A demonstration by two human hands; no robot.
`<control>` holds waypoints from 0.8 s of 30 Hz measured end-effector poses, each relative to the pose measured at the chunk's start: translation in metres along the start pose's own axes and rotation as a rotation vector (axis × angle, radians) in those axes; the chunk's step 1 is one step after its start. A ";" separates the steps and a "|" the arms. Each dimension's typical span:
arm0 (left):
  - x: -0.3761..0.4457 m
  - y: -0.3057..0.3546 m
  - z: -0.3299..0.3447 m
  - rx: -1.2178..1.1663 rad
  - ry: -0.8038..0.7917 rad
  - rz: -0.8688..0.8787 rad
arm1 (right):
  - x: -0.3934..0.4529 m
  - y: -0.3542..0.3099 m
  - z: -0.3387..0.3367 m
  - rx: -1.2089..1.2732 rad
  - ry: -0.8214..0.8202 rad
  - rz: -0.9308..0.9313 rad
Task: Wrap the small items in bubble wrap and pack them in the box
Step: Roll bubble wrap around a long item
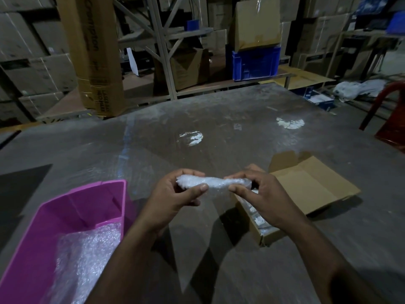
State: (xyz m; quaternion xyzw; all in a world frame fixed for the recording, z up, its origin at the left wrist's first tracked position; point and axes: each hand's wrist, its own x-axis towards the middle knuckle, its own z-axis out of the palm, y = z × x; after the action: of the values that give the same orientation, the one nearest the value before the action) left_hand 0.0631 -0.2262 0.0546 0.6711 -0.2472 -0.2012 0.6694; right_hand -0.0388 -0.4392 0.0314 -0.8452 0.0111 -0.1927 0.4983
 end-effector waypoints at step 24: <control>0.069 -0.026 0.076 -0.086 0.099 -0.098 | 0.013 0.037 -0.077 -0.064 -0.047 0.009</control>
State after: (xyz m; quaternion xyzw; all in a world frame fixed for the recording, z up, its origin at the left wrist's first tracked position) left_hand 0.0740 -0.3283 0.0306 0.6620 -0.1718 -0.2106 0.6985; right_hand -0.0467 -0.5254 0.0367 -0.8649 0.0094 -0.1700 0.4721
